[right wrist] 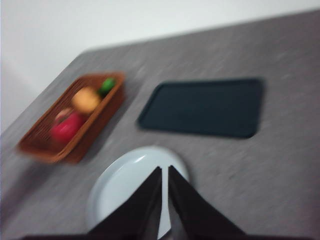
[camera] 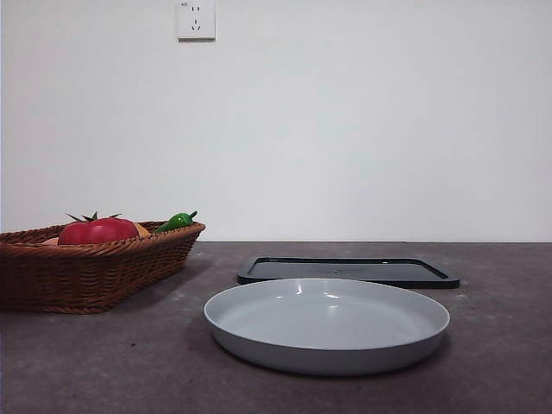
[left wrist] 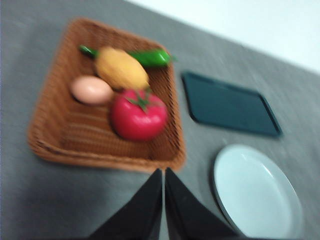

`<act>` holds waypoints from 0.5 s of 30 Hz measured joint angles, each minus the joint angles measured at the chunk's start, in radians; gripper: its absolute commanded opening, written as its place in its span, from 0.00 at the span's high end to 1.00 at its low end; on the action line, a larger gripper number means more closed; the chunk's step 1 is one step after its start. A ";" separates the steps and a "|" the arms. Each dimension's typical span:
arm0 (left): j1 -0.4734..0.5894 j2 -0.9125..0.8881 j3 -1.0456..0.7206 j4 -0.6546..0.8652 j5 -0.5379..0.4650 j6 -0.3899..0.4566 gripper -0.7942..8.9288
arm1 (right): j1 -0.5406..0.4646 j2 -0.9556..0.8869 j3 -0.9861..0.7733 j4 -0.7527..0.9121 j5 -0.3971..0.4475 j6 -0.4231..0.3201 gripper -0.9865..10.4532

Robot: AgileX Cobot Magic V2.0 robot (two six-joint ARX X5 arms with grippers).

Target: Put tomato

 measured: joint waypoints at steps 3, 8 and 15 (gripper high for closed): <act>-0.004 0.078 0.069 -0.073 0.052 0.057 0.91 | 0.014 0.082 0.082 -0.088 -0.058 -0.043 0.90; -0.043 0.186 0.166 -0.174 0.113 0.126 0.91 | 0.068 0.194 0.192 -0.216 -0.064 -0.112 0.90; -0.117 0.277 0.264 -0.284 0.137 0.195 0.91 | 0.190 0.301 0.261 -0.298 -0.064 -0.180 0.90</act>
